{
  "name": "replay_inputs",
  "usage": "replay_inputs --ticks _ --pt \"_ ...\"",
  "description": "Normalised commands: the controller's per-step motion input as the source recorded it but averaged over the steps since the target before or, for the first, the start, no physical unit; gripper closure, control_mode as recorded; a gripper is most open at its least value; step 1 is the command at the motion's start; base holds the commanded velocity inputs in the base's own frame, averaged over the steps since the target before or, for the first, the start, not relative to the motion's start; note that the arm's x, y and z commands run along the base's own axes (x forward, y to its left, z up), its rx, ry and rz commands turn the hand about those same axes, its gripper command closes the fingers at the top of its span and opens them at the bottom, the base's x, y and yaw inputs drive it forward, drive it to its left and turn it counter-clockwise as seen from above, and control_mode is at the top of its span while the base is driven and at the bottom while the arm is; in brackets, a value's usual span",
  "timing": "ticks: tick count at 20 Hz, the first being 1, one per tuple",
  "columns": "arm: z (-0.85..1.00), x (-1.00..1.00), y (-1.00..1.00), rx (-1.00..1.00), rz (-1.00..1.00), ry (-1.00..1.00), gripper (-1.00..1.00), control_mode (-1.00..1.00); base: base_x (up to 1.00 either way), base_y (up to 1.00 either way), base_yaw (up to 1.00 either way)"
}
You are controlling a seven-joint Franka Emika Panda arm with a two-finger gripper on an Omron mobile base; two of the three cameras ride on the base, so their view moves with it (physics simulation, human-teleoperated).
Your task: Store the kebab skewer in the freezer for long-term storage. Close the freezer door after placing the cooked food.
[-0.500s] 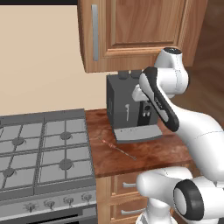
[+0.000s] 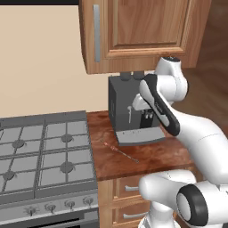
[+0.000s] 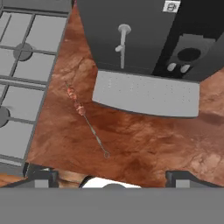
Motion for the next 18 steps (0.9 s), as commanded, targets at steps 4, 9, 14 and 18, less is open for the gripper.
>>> replay_inputs --ticks 4,9,14,18 --pt "-0.68 0.01 0.39 -0.03 0.14 0.10 -1.00 -1.00 0.00 0.00 0.00" --pt "-0.71 0.01 0.33 -0.16 0.09 0.06 -1.00 -1.00 0.00 0.00 0.00" --pt "-0.84 0.00 0.04 -0.18 0.02 0.09 -1.00 -1.00 0.00 0.00 0.00" --pt "-0.75 0.00 0.03 -0.06 0.04 0.03 -1.00 -1.00 0.00 0.00 0.00"
